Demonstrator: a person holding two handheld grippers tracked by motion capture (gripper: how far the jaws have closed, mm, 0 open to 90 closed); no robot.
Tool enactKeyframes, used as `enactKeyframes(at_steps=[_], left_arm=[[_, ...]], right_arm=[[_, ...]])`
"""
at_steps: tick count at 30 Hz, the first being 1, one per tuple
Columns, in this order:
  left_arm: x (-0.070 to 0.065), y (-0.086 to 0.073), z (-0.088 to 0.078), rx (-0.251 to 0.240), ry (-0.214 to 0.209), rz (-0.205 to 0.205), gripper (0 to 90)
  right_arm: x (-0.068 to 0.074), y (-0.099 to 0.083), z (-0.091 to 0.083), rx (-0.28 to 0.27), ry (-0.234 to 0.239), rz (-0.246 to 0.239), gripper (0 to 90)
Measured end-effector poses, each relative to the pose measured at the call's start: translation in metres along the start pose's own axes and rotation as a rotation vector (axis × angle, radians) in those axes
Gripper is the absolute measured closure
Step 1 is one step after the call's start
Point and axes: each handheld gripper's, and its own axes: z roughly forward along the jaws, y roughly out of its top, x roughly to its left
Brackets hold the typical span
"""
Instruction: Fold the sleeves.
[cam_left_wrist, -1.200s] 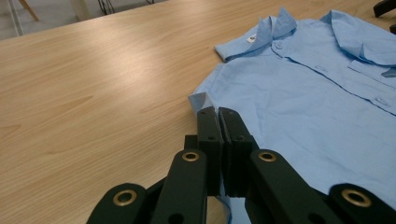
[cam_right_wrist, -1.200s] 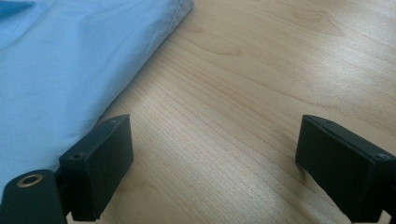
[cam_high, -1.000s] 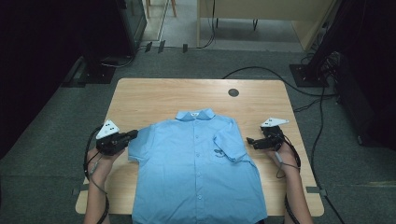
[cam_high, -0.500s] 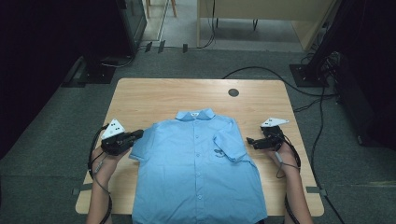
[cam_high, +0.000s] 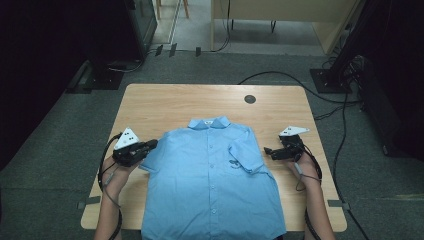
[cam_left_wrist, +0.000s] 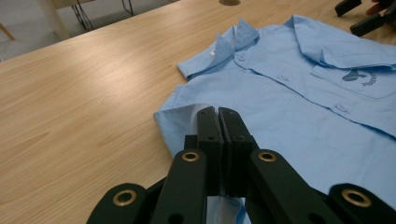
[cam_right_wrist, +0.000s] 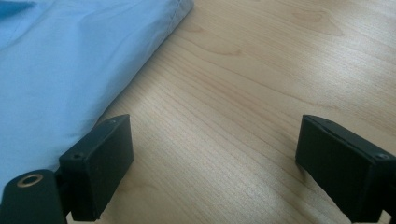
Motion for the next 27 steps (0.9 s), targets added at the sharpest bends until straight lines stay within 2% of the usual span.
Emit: enactKeyframes(at_steps=[7,8,17,27], left_arm=[[-0.005,0.004,0.003,-0.007,-0.026,-0.017,88.0],[-0.009,0.006,0.006,-0.008,-0.031,-0.005,88.0],[-0.014,0.008,0.011,-0.004,-0.053,0.002,87.9],[-0.024,0.009,0.025,0.009,-0.089,0.012,87.8]], right_arm=[[0.000,0.000,0.000,0.000,0.000,0.000,10.8],[0.000,0.000,0.000,0.000,0.000,0.000,10.8],[0.000,0.000,0.000,0.000,0.000,0.000,10.7],[0.000,0.000,0.000,0.000,0.000,0.000,10.8]])
